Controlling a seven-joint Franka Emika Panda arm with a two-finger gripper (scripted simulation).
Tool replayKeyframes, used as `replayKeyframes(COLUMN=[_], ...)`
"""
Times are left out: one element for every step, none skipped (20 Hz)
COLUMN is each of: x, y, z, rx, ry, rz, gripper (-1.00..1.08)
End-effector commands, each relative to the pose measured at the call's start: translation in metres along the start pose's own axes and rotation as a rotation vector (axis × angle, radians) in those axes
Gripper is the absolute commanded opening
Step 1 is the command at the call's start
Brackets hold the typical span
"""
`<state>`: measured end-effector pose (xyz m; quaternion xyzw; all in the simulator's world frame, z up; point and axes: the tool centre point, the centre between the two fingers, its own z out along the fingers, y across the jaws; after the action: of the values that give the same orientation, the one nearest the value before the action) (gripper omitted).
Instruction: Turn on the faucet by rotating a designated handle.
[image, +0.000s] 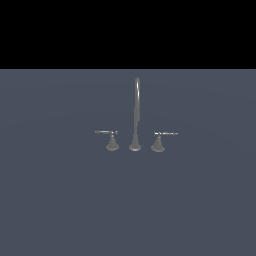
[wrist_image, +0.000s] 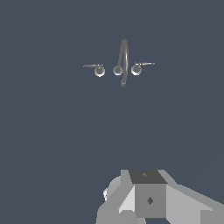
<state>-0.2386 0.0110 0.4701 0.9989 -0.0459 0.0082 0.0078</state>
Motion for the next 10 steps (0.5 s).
replayKeyframes(x=[0.003,0.004,0.005,0.007,0.009,0.011,0.013,0.015,0.017,0.020], y=[-0.006,-0.009,-0.013,-0.016,-0.020,-0.023,-0.027,-0.031,-0.035,-0.039], z=[0.009,0.013,0.017,0.022,0.027,0.032,0.038,0.044,0.049,0.055], rx=[0.000,0.000,0.000,0.000,0.000,0.000,0.000,0.000,0.001,0.001], ry=[-0.001,-0.001,-0.002,-0.002,-0.002,-0.003,-0.003,-0.004,-0.004,-0.004], rz=[0.033,0.048,0.065,0.083,0.101,0.121,0.142,0.164,0.185,0.206], gripper=[-1.00,-1.00,-1.00,-1.00,-1.00,-1.00,-1.00,-1.00,-1.00,-1.00])
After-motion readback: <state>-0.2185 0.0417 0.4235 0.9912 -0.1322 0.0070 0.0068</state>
